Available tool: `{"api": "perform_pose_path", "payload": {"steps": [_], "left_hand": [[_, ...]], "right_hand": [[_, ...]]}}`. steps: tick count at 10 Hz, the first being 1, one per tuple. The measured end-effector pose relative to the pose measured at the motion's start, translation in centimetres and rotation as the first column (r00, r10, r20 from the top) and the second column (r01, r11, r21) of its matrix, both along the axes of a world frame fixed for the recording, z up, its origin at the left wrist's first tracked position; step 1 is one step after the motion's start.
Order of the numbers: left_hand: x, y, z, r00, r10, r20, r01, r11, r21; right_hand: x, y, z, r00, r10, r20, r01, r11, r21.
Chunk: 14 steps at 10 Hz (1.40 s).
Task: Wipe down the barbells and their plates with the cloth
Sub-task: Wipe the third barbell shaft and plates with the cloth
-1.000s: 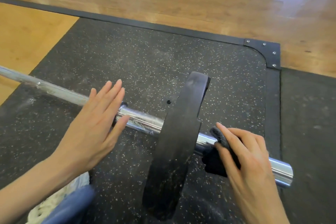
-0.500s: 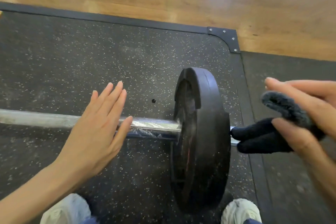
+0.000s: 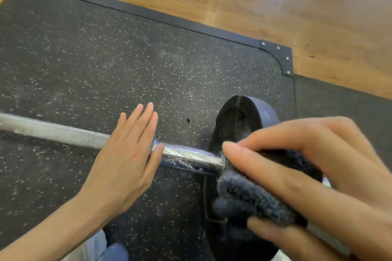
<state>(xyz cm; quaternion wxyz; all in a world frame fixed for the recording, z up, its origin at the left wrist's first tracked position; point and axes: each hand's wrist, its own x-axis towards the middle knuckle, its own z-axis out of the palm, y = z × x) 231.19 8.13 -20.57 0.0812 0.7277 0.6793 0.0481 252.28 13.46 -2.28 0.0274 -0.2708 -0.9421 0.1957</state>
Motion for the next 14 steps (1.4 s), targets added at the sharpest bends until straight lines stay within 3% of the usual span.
{"api": "perform_pose_path", "payload": {"steps": [1, 2, 3, 4, 5, 7, 10, 14], "left_hand": [[-0.1, 0.9, 0.0, 0.999, -0.039, 0.001, 0.039, 0.999, -0.02], [-0.2, 1.6, -0.2, 0.996, -0.093, 0.014, 0.093, 0.994, -0.062], [-0.8, 2.3, -0.5, 0.983, -0.184, 0.019, 0.185, 0.978, -0.095], [-1.5, 2.7, -0.6, 0.963, -0.266, 0.032, 0.268, 0.957, -0.114], [-2.0, 2.9, -0.7, 0.949, -0.314, 0.038, 0.316, 0.938, -0.143], [-2.9, 2.7, -0.3, 0.924, -0.367, 0.105, 0.38, 0.908, -0.176], [-4.1, 3.0, -1.5, 0.883, -0.433, 0.182, 0.456, 0.883, -0.111], [-5.5, 2.6, -2.7, 0.869, -0.437, 0.232, 0.456, 0.89, -0.032]], "right_hand": [[-1.3, 2.5, -3.1, 0.996, -0.017, 0.09, 0.072, 0.757, -0.649], [-2.8, 1.6, -3.9, 0.981, -0.1, 0.165, 0.161, 0.895, -0.417], [-0.9, -0.4, -4.5, 0.874, -0.483, -0.061, 0.48, 0.875, -0.057], [-0.9, 0.2, -5.9, 0.935, -0.345, -0.087, 0.353, 0.931, 0.098], [-1.3, 0.8, -6.0, 0.948, -0.315, -0.035, 0.317, 0.941, 0.122], [-2.5, -1.4, -6.5, 0.898, -0.441, 0.009, 0.44, 0.897, 0.05], [-3.9, -5.2, -10.5, 0.86, -0.506, 0.069, 0.49, 0.855, 0.168], [-7.2, -6.3, -14.7, 0.732, -0.661, 0.165, 0.638, 0.75, 0.175]]}}
